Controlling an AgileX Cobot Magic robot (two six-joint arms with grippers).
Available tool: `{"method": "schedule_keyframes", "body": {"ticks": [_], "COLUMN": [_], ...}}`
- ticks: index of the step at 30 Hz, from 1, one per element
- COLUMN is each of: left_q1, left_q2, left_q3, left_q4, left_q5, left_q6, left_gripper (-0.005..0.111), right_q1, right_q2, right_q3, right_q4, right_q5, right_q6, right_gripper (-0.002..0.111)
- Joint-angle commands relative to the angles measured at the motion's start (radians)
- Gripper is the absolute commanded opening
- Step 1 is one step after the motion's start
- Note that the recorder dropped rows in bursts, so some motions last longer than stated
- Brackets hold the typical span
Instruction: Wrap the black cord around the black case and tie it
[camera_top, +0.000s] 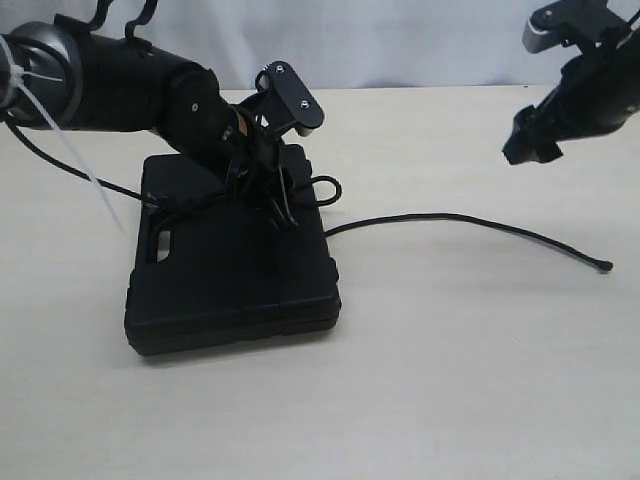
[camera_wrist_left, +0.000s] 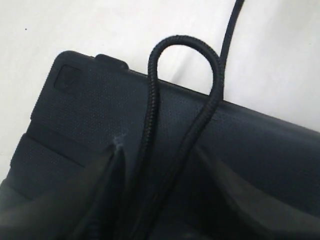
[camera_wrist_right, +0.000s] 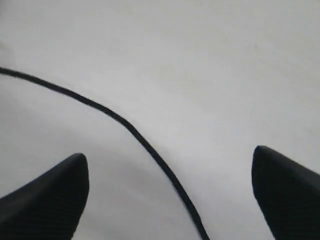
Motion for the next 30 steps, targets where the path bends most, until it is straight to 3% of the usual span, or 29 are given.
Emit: {"method": "schedule_keyframes", "body": {"ticks": [1, 5, 9, 12, 19, 26, 30], "left_q1": [-0.003, -0.003, -0.003, -0.003, -0.003, -0.003, -0.003], "left_q2": [0.000, 0.000, 0.004, 0.004, 0.004, 0.004, 0.004], "left_q3": [-0.006, 0.002, 0.002, 0.002, 0.002, 0.002, 0.002], "left_q4": [-0.035, -0.063, -0.091, -0.095, -0.089, -0.083, -0.083], "left_q5": [0.010, 0.012, 0.012, 0.014, 0.005, 0.001, 0.001], "left_q6": [-0.016, -0.025, -0.025, -0.025, -0.025, -0.025, -0.025], "left_gripper": [0.045, 0.045, 0.056, 0.065, 0.066, 0.066, 0.066], "right_q1": [-0.031, -0.100, -0.158, -0.162, -0.158, -0.158, -0.155], "right_q2": [0.031, 0.090, 0.147, 0.189, 0.288, 0.341, 0.347], "right_q3": [0.004, 0.004, 0.004, 0.005, 0.005, 0.007, 0.007], "right_q4": [-0.170, -0.115, -0.003, 0.010, 0.012, 0.001, -0.037], "right_q5": [0.117, 0.164, 0.159, 0.108, 0.034, 0.032, 0.037], "right_q6": [0.115, 0.068, -0.041, -0.059, -0.088, -0.107, -0.101], "right_gripper": [0.083, 0.082, 0.077, 0.074, 0.073, 0.052, 0.047]}}
